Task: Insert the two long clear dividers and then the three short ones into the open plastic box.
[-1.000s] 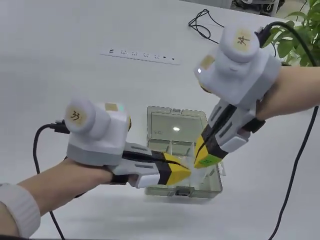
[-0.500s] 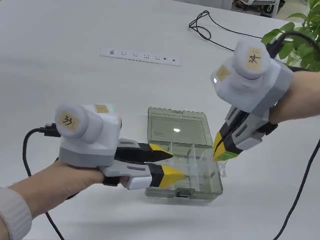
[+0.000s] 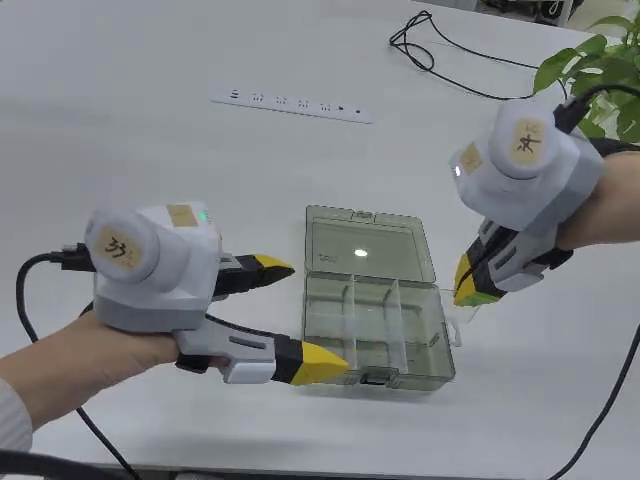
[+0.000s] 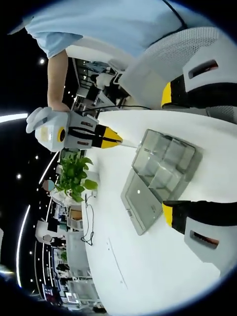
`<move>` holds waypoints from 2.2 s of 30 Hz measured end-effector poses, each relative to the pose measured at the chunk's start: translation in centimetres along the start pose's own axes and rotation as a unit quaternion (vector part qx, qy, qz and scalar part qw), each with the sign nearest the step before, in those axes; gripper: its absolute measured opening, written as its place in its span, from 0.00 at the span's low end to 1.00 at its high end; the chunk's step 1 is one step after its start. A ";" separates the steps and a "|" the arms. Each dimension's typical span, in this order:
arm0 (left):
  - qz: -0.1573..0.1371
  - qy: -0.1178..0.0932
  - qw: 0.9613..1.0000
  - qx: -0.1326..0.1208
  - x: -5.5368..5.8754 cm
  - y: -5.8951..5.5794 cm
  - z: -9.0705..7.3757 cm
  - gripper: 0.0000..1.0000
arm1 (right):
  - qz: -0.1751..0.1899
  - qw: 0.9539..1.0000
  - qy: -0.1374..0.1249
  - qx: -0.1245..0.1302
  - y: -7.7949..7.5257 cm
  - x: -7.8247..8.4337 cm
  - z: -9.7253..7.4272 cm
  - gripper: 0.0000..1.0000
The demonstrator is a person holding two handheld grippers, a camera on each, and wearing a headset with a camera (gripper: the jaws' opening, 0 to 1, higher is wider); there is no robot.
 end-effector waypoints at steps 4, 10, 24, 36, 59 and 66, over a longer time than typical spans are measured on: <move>0.013 0.024 0.999 -0.027 1.1 0.8 -0.5 0.97 | -0.002 1.000 -0.001 -0.001 0.0 -0.2 0.5 0.02; 0.013 0.048 0.998 -0.037 2.3 0.9 -1.2 1.00 | -0.006 1.000 -0.007 0.005 -0.5 -0.4 0.9 0.02; -0.011 0.043 0.998 -0.043 3.2 1.0 -2.3 1.00 | -0.014 1.000 -0.004 -0.002 -0.4 -1.6 1.8 0.02; -0.019 0.041 0.998 -0.041 3.5 1.0 -2.5 0.98 | -0.025 1.000 0.008 -0.002 -0.9 -1.4 3.3 0.02; -0.029 0.038 0.998 -0.040 3.7 1.2 -2.3 0.95 | -0.033 0.999 0.011 0.005 -1.6 -0.3 6.6 0.02; -0.030 0.036 0.998 -0.039 3.7 1.1 -2.2 0.95 | -0.030 0.999 0.007 0.015 -1.6 0.0 7.0 0.02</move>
Point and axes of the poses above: the centre of the closed fingertips' face, and the gripper's own axes: z roughly forward along the fingers, y roughly to its left, x roughly out of its underside, the point moved 3 cm from there along -z, roughly backward along the fingers, and after that the axes turned 3 degrees about -x, right-handed, at the moved point
